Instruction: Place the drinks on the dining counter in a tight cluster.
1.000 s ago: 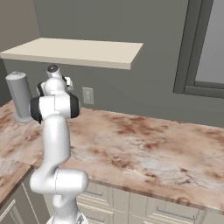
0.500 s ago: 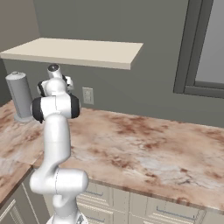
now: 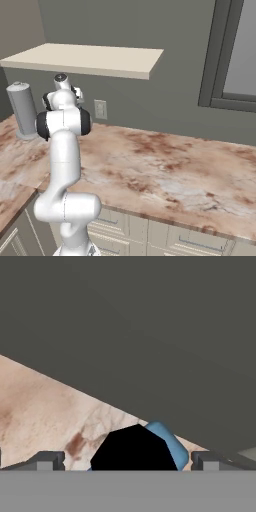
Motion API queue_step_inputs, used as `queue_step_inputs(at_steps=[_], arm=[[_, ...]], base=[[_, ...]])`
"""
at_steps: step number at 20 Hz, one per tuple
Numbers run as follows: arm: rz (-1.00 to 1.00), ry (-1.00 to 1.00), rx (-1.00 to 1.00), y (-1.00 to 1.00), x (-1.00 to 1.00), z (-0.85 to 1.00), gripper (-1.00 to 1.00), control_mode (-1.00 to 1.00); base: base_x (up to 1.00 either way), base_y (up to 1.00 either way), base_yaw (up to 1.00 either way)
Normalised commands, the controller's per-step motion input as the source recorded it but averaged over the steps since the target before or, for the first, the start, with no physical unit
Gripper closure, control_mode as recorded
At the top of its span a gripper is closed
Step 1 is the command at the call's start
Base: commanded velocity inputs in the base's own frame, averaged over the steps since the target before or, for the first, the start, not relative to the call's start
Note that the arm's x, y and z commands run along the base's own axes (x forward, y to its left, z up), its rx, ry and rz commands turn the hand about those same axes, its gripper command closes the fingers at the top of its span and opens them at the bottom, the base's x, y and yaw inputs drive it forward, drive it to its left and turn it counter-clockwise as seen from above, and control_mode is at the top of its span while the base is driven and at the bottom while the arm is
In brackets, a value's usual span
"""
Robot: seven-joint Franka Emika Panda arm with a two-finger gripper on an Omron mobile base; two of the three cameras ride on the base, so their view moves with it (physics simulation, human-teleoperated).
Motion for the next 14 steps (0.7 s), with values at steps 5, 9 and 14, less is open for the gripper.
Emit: queue_step_inputs(at_steps=[5, 9, 14], arm=[[0.00, 0.00, 0.00, 0.00, 0.00, 0.00, 1.00, -1.00], [0.00, 0.00, 0.00, 0.00, 0.00, 0.00, 1.00, -1.00], [0.00, 0.00, 0.00, 0.00, 0.00, 0.00, 1.00, -1.00]], base=[[0.00, 0.00, 0.00], [0.00, 0.00, 0.00], [0.00, 0.00, 0.00]])
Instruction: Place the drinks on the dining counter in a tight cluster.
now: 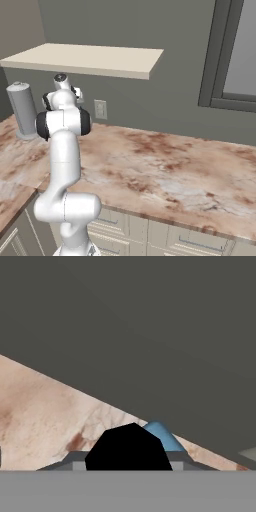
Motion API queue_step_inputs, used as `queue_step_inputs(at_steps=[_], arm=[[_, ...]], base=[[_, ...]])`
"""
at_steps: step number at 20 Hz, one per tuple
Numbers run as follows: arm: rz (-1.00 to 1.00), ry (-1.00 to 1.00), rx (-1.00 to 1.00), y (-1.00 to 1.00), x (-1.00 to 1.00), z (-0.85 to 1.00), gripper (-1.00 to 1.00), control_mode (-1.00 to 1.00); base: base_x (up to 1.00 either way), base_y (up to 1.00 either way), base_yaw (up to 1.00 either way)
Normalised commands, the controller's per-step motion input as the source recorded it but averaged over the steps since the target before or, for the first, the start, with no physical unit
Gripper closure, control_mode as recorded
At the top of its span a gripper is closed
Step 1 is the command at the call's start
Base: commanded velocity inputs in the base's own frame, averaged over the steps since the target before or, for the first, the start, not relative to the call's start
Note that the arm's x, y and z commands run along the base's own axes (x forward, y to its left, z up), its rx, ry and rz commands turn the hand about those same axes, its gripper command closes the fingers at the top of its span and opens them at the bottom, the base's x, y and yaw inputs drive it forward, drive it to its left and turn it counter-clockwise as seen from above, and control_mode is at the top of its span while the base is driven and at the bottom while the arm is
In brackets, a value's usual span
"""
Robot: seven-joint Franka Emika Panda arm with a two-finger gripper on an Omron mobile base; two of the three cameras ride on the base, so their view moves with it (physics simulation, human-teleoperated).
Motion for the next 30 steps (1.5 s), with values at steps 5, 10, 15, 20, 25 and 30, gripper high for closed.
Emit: queue_step_inputs(at_steps=[5, 10, 15, 20, 25, 30], arm=[[0.00, 0.00, 0.00, 0.00, -0.10, 0.00, 1.00, -1.00], [0.00, -0.02, 0.00, -0.02, -0.34, 0.00, 1.00, -1.00], [0.00, -0.07, 0.00, -0.03, -0.38, 0.00, 1.00, -1.00], [0.00, -0.06, 0.01, -0.10, -0.45, 0.00, 1.00, -1.00], [0.00, -0.07, 0.03, -0.26, -0.70, 0.06, 1.00, -1.00], [0.00, -0.05, 0.04, -0.31, -0.84, 0.29, 1.00, -1.00]], base=[[0.00, 0.00, 0.00], [0.00, 0.00, 0.00], [0.00, 0.00, 0.00], [0.00, 0.00, 0.00], [0.00, 0.00, 0.00], [0.00, 0.00, 0.00]])
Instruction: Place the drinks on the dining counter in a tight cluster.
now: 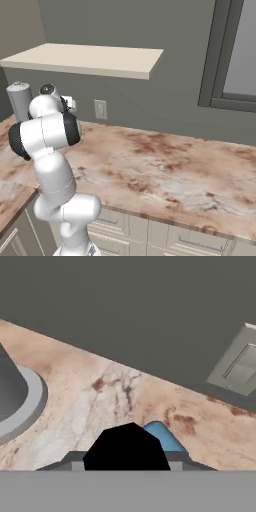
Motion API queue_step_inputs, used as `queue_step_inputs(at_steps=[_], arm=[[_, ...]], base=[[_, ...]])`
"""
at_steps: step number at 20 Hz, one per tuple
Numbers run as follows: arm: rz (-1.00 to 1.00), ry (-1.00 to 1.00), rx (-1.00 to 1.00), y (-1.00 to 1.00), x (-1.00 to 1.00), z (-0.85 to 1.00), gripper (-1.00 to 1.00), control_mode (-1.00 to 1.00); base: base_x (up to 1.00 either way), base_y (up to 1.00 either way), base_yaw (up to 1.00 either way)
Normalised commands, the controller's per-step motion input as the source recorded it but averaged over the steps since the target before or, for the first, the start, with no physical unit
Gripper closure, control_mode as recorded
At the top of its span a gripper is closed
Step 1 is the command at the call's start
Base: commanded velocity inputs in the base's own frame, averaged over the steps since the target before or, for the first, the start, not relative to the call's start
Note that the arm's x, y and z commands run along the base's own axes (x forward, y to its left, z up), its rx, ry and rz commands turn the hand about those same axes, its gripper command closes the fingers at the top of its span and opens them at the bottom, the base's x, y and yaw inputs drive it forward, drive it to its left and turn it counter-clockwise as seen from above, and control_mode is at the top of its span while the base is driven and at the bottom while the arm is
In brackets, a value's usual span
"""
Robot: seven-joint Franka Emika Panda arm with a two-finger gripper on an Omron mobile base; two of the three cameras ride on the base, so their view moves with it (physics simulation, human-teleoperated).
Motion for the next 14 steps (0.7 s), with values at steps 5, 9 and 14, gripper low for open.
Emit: queue_step_inputs(at_steps=[5, 9, 14], arm=[[0.00, 0.00, 0.01, -0.32, -0.78, 0.60, 1.00, -1.00], [0.00, 0.06, 0.00, -0.52, -0.62, 0.91, 1.00, -1.00], [0.00, 0.11, 0.00, -0.60, -0.66, 0.80, 1.00, -1.00]], base=[[0.00, 0.00, 0.00], [0.00, 0.00, 0.00], [0.00, 0.00, 0.00]])
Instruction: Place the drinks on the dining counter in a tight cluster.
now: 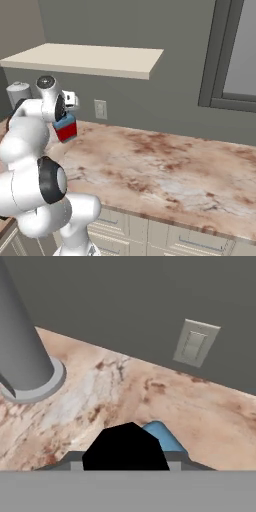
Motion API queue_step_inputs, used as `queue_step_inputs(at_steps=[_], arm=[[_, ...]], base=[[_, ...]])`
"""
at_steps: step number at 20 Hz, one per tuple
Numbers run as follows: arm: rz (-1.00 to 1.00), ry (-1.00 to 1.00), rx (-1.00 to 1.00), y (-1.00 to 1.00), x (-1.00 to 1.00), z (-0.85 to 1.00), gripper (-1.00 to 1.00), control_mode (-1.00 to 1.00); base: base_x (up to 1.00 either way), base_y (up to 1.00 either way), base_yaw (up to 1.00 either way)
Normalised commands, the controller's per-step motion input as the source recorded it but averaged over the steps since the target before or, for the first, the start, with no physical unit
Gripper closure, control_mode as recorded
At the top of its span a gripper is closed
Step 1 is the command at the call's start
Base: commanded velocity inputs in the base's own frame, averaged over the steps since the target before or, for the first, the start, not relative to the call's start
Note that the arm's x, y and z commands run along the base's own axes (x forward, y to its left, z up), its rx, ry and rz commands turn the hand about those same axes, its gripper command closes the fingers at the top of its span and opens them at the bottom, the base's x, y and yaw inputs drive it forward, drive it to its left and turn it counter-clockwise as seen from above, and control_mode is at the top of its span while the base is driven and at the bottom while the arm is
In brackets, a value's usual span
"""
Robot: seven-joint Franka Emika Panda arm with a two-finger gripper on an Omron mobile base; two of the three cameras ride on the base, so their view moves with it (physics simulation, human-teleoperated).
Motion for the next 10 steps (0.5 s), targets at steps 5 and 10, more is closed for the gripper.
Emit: queue_step_inputs(at_steps=[5, 10], arm=[[0.00, 0.11, 0.00, -0.63, -0.92, 0.62, 1.00, -1.00], [0.00, 0.02, 0.00, -0.50, -0.96, 0.53, 1.00, -1.00]], base=[[0.00, 0.00, 0.00], [0.00, 0.00, 0.00]])
